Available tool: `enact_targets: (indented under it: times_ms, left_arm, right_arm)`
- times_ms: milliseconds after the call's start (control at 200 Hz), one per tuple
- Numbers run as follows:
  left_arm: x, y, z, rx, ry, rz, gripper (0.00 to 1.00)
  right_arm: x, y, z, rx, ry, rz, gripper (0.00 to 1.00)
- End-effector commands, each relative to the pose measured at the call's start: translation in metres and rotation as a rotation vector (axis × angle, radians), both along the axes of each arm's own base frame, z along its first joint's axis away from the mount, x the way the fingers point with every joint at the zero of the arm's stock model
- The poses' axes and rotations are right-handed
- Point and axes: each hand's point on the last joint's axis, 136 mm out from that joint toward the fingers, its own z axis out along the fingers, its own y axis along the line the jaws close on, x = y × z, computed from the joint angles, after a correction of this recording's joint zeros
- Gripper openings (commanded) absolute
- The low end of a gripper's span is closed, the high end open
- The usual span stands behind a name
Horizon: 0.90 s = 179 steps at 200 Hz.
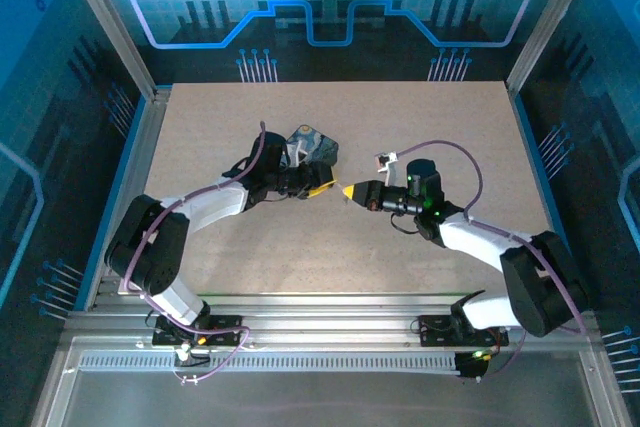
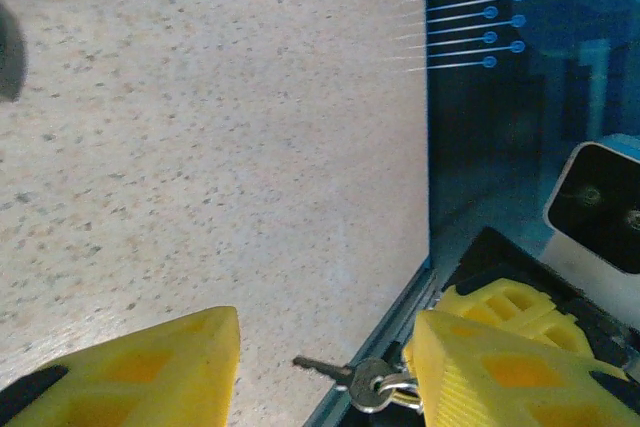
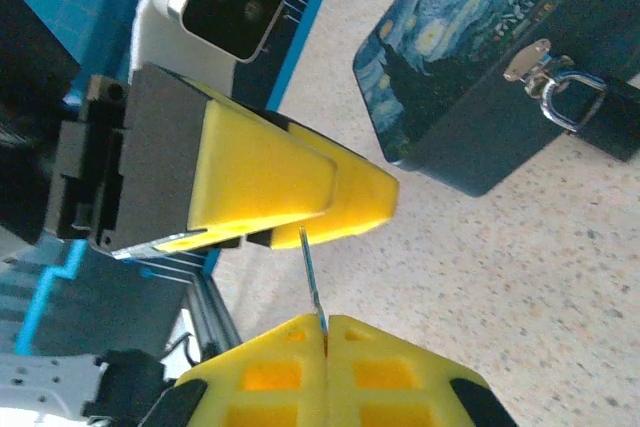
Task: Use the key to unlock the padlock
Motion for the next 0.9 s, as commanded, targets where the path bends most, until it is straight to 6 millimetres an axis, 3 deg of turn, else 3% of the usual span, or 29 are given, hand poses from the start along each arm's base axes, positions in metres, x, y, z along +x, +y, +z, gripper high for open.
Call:
enact_targets:
  times_ms: [0, 150, 370, 630, 890]
  left_arm:
    - [0.001, 0.012, 0.015, 0.087, -0.072, -0.014, 0.51]
    - [0.000, 0.014, 0.017, 0.081, -0.076, -0.018, 0.52]
    - [-0.013, -0.005, 0.029, -0.002, -0.127, -0.125, 0.51]
    - [-0.019, -0.003, 0.019, 0.057, -0.175, -0.196, 0.49]
    - [-0.024, -0.012, 0.030, -0.022, -0.187, -0.231, 0.45]
  right_arm:
    - [-0.002, -0.007, 0.000, -0.107, -0.047, 0.007, 0.00]
    - [-0.005, -0.010, -0.002, -0.135, -0.048, 0.016, 0.00]
    - [-0.007, -0.002, 0.000, -0.105, -0.036, 0.059, 0.00]
    - [-0.011, 0.009, 0.011, -0.049, -0.015, 0.123, 0.00]
    - [-0.004, 0.019, 0.009, -0.032, 0.006, 0.137, 0.00]
